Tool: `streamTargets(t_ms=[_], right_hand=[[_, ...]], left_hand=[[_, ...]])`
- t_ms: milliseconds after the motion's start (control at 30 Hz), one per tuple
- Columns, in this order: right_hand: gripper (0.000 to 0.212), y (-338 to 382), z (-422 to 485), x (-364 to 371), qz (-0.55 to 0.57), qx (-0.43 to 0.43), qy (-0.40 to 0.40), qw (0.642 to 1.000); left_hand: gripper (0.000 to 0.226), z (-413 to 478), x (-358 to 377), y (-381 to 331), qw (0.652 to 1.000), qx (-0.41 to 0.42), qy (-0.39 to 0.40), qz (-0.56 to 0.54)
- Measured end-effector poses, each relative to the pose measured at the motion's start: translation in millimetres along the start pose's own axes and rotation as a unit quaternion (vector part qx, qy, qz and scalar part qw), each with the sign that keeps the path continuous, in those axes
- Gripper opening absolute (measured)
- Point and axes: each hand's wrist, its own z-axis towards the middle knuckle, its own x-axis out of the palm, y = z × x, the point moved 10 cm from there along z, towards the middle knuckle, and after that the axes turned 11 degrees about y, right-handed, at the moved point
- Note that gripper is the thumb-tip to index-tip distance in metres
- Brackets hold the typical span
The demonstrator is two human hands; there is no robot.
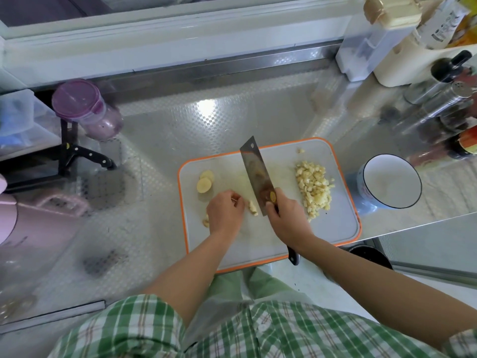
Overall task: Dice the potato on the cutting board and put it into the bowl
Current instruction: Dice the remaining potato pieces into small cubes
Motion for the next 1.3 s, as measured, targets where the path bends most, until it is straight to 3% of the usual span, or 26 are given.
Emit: streamTargets(t_ms=[133,267,600,767,833,1000,1100,1167,1300], right_hand=[[0.008,12,-8,25,0.0,-0.026,0.043,0.999],[0.009,-4,-14,46,-0.009,-0.007,0.064,0.998],[0.014,-82,-15,-46,-0.018,0.128,-0.067,0.989],[0.009,-38,-19,-11,-0.014,0.022,0.004,1.0],[0.011,-41,-20,-6,-0.045,0.02,0.011,0.999],[0.01,-61,-25,-41,-0.087,0.08,-0.064,0.991],[0.023,-34,-33,-43,-0.153,0.031,-0.078,0.985],[0.024,-15,-38,-38,-0.168,-0.024,-0.091,0.981],[0.04,-13,-44,-31,-0.112,-0.127,-0.064,0.984]], left_hand=[[0.008,-7,-19,-2,0.998,0.014,-0.057,0.02],[0.01,-13,-16,-1,0.996,0.032,-0.059,0.052],[0.017,-20,17,-24,0.989,0.074,-0.016,0.127],[0.018,-24,22,-26,0.989,0.079,-0.009,0.123],[0.017,-24,22,-24,0.99,0.081,-0.001,0.118],[0.017,-28,21,-32,0.995,0.09,0.015,0.047],[0.036,-29,47,-54,0.97,0.05,0.141,-0.191],[0.044,-26,61,-70,0.944,0.017,0.181,-0.275],[0.019,-12,50,-72,0.976,0.006,0.09,-0.196]])
